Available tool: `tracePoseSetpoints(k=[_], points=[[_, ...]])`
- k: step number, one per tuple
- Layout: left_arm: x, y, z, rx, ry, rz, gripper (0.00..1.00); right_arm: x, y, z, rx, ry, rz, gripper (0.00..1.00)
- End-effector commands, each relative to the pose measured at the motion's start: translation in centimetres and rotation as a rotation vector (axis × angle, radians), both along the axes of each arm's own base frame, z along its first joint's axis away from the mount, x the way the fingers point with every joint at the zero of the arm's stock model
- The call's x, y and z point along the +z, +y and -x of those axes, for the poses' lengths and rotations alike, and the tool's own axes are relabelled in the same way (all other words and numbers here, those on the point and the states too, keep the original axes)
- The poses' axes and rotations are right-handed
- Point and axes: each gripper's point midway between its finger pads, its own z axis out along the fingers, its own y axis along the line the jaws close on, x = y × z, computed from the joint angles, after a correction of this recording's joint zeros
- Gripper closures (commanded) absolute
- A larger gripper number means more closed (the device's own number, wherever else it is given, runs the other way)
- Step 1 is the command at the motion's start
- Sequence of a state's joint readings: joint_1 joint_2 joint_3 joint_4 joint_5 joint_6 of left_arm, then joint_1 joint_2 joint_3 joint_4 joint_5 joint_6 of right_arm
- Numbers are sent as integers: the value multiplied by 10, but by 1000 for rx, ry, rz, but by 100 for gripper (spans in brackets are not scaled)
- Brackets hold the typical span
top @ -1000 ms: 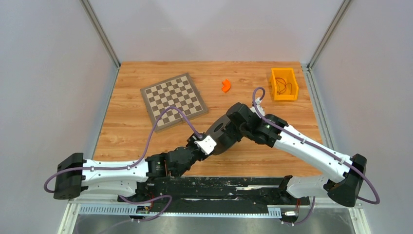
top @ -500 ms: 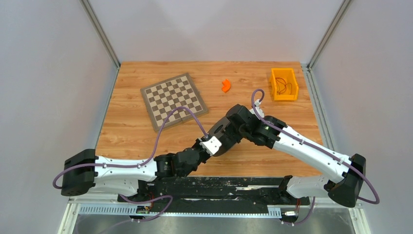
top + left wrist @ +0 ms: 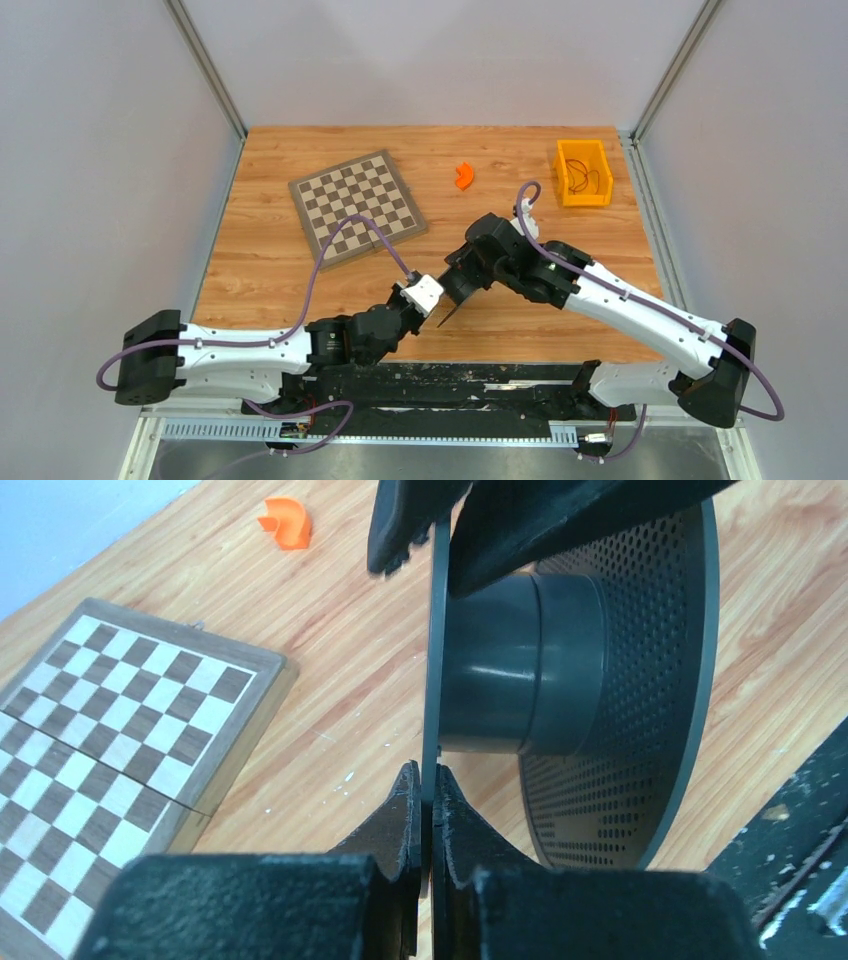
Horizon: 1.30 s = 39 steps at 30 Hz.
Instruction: Wrap the cables
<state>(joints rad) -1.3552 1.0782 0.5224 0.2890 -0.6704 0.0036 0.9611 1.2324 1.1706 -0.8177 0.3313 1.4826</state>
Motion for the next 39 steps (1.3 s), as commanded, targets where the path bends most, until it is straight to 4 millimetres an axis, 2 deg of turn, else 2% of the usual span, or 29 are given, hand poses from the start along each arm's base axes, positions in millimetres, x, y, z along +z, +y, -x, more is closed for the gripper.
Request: tracePoseSetpoints(k=[1, 4, 7, 11, 12, 13, 14, 15, 16, 19, 20, 21, 22, 27, 30, 32, 35, 39], points=[[41, 8, -7, 93, 39, 210, 100, 41, -19, -17, -36, -194, -11, 66], [43, 11, -12, 114, 66, 229, 100, 51, -26, -19, -35, -242, 2, 50], [39, 17, -18, 149, 91, 216, 100, 62, -34, -21, -26, -296, 32, 43], [39, 27, -28, 179, 128, 212, 100, 86, -47, -26, 27, -450, 115, 41], [39, 34, -35, 203, 144, 206, 100, 93, -49, -28, 63, -506, 151, 41], [46, 31, -35, 185, 173, 241, 100, 102, -49, -28, 105, -567, 179, 40], [42, 39, -41, 210, 197, 226, 100, 110, -48, -28, 161, -631, 212, 41], [48, 40, -44, 196, 225, 256, 100, 118, -48, -27, 196, -687, 234, 40], [46, 40, -40, 172, 253, 243, 100, 128, -51, -27, 216, -742, 250, 41], [55, 45, -44, 165, 292, 245, 100, 142, -59, -23, 260, -844, 301, 42], [50, 46, -41, 150, 317, 218, 100, 143, -60, -21, 277, -875, 307, 42], [54, 48, -44, 148, 319, 215, 99, 144, -60, -19, 296, -910, 315, 43], [49, 48, -40, 123, 349, 186, 98, 141, -60, -18, 315, -933, 330, 43], [50, 60, -40, 102, 387, 131, 96, 123, -62, -23, 352, -953, 427, 43], [43, 64, -37, 95, 420, 52, 97, 135, -47, -9, 479, -1025, 385, 41], [36, 69, -39, 121, 431, 10, 98, 142, -43, -6, 498, -1066, 367, 40], [25, 71, -40, 130, 443, -25, 98, 136, -40, -15, 521, -1068, 443, 40], [22, 69, -42, 127, 454, -46, 90, 121, -42, -34, 502, -1009, 524, 40]])
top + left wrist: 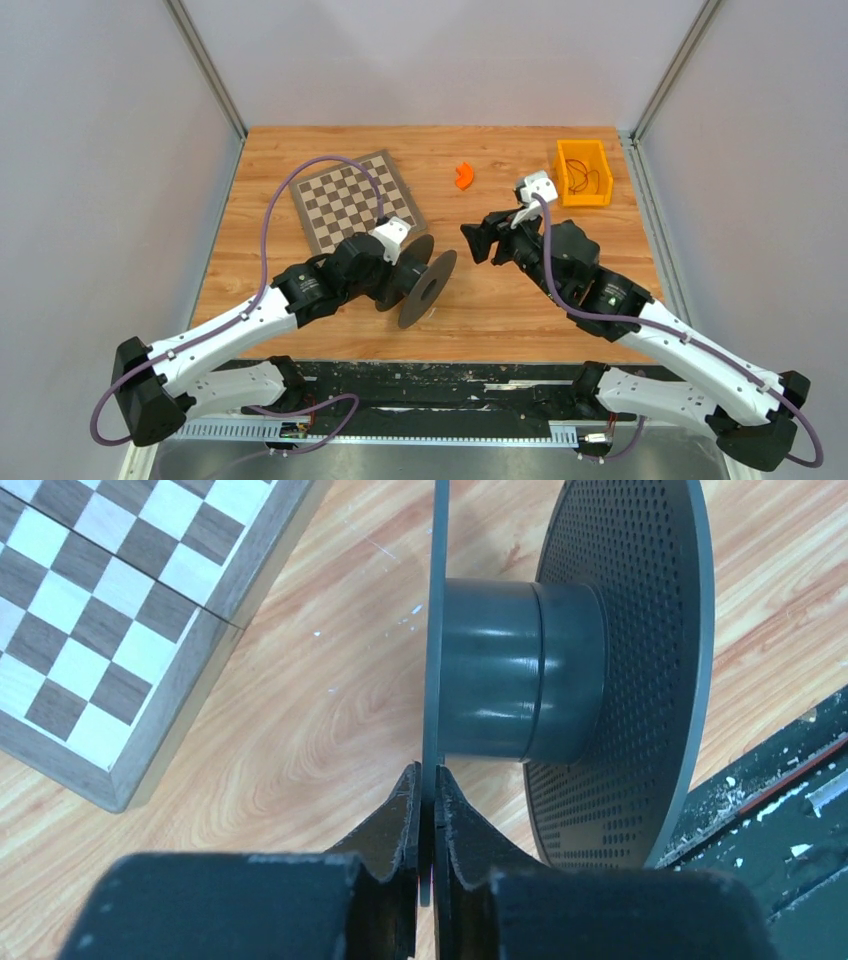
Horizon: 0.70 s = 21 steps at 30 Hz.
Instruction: Wrap the cables
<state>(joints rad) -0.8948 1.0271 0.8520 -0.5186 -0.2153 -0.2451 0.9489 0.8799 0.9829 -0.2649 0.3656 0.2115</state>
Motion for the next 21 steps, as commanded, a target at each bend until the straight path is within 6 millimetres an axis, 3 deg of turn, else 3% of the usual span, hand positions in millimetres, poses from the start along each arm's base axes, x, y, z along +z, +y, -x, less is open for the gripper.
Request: tracePoseSetpoints(k=[1, 5, 7, 16, 21], points=[[30, -11, -11, -13, -55, 57, 86, 6, 1, -18, -25, -38, 46, 40], [34, -9, -9, -16, -45, 37, 64, 7, -13, -36, -74, -26, 40, 38], [36, -8, -9, -20, -46, 34, 58, 5, -25, -47, -112, -21, 48, 38], [35, -10, 11, -112, -10, 66, 55, -18, -87, -118, -224, 73, 61, 39], [48, -5, 12, -123, -57, 83, 54, -49, -142, -173, -412, 170, 13, 40]])
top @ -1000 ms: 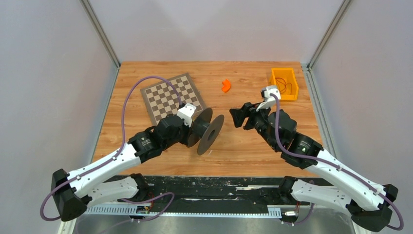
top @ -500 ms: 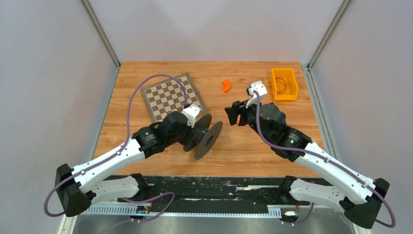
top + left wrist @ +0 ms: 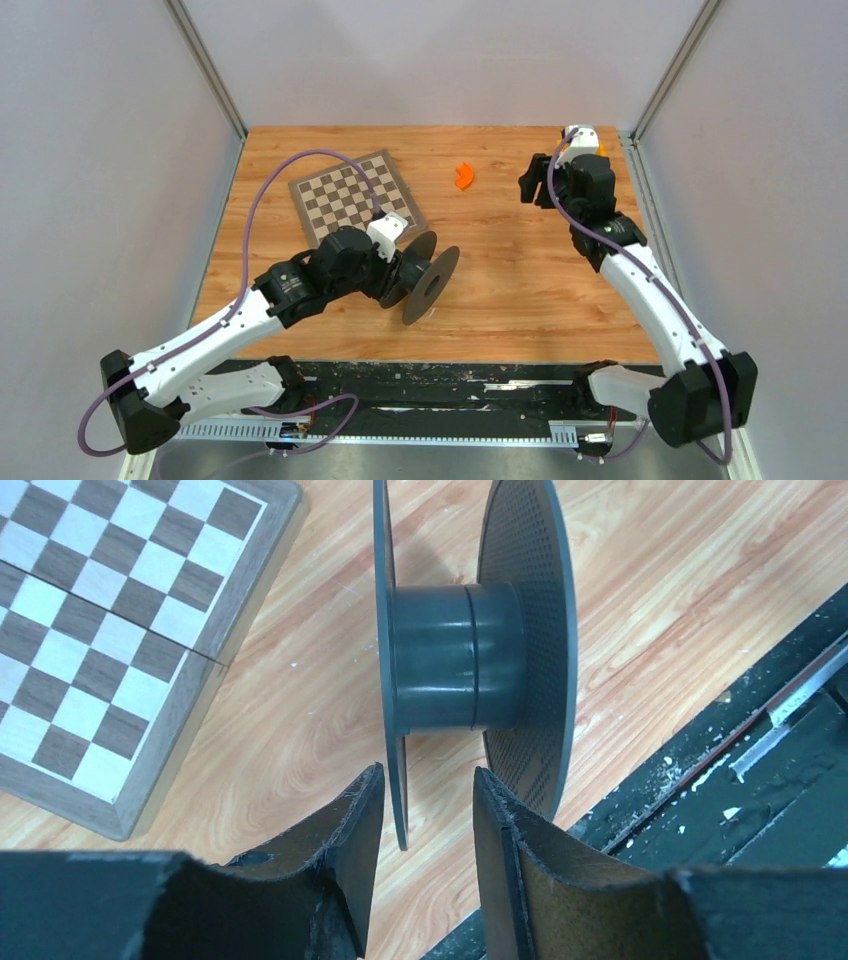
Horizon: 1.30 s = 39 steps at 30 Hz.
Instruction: Wrap the cables
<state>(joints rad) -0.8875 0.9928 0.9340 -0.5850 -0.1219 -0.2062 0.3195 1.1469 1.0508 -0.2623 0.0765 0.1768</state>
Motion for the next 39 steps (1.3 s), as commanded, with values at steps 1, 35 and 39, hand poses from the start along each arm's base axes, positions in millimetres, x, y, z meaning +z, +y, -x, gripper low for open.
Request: tracePoseSetpoints(k=[1, 35, 39], points=[[16, 3, 2, -33, -58, 30, 54, 4, -39, -50, -124, -16, -81, 41], [24, 20, -16, 58, -173, 13, 53, -160, -173, -191, -70, 249, 250, 69], [24, 18, -18, 57, -176, 20, 53, -167, -177, -203, -69, 247, 265, 70]])
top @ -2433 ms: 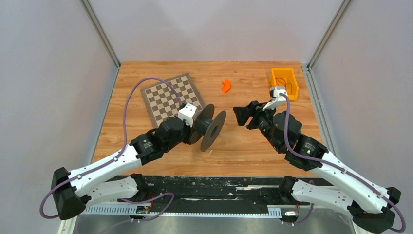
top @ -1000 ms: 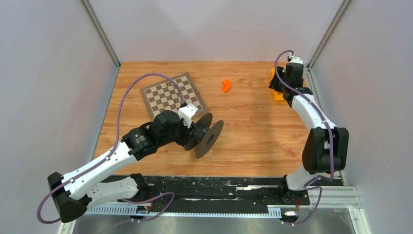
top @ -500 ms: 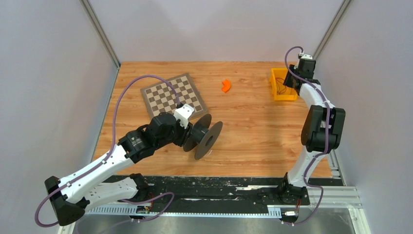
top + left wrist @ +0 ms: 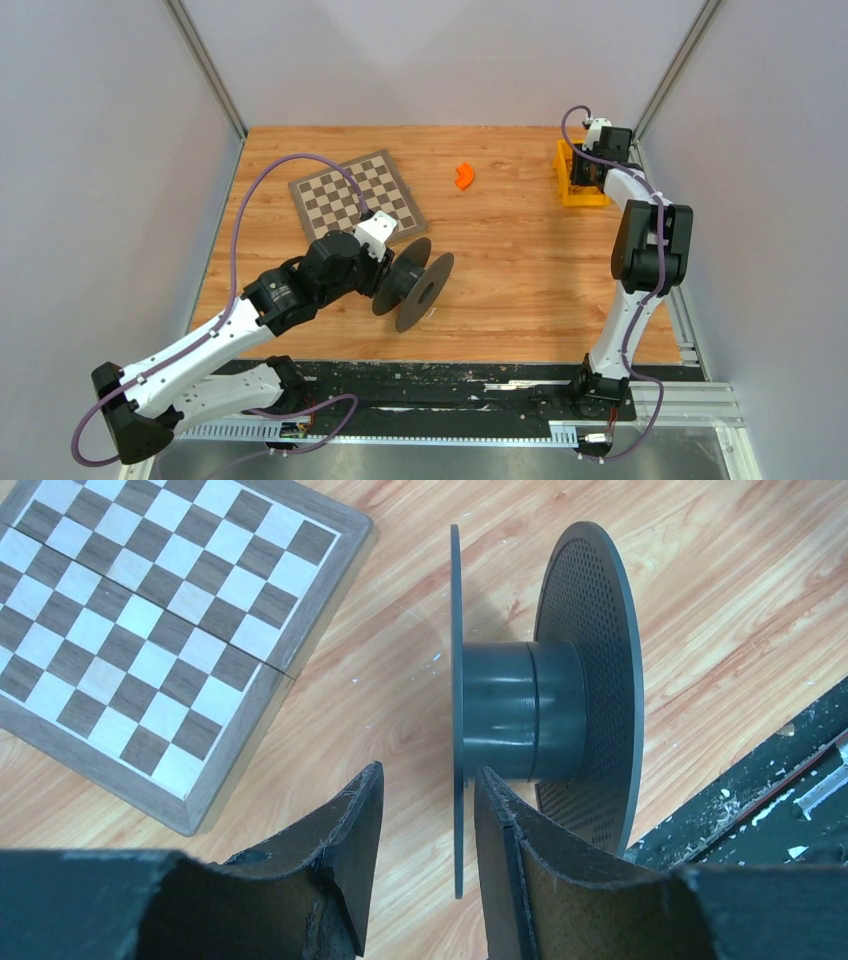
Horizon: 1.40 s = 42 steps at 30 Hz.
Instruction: Wrap the cables
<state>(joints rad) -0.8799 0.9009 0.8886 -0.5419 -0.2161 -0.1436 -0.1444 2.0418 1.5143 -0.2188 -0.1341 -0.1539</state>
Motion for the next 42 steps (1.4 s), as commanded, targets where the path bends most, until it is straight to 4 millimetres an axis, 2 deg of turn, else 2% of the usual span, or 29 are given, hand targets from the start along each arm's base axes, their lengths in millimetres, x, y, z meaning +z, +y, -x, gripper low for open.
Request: tracePoseSetpoints(k=[1, 6, 8, 11, 14, 17, 21, 22, 26, 29, 34, 39, 42], points=[[9, -3, -7, 2, -44, 23, 53, 20, 0, -33, 61, -97, 42, 71], [8, -5, -9, -1, -47, 22, 53, 3, -1, -44, 63, -81, 30, 73], [7, -6, -10, -2, -42, 17, 53, 2, -2, -48, 62, -84, 35, 81], [4, -6, -11, 3, -34, 6, 53, 14, -7, -48, 43, -103, 55, 98], [3, -6, -10, 4, -27, 3, 53, 49, -15, -45, -11, -145, 82, 100], [2, -5, -10, 4, -24, 3, 53, 94, -25, -33, -87, -182, 110, 100], [1, -8, -8, -2, 0, 2, 63, 156, -21, -13, -130, -253, 73, 100], [0, -10, -7, -4, 9, 6, 65, 179, -18, -5, -138, -283, 61, 100], [3, -12, -7, 4, 19, 23, 69, 233, 3, 25, -132, -334, 22, 100], [0, -12, -6, 0, 28, 23, 74, 270, 17, 52, -175, -378, 79, 100], [2, -12, -6, 6, 30, 27, 93, 315, 55, 89, -137, -471, 58, 100], [11, -11, -17, 62, 4, 30, 100, 352, 96, 130, 67, -560, -80, 100], [18, -12, -27, 103, -13, 37, 100, 385, 121, 158, 213, -672, -137, 100]])
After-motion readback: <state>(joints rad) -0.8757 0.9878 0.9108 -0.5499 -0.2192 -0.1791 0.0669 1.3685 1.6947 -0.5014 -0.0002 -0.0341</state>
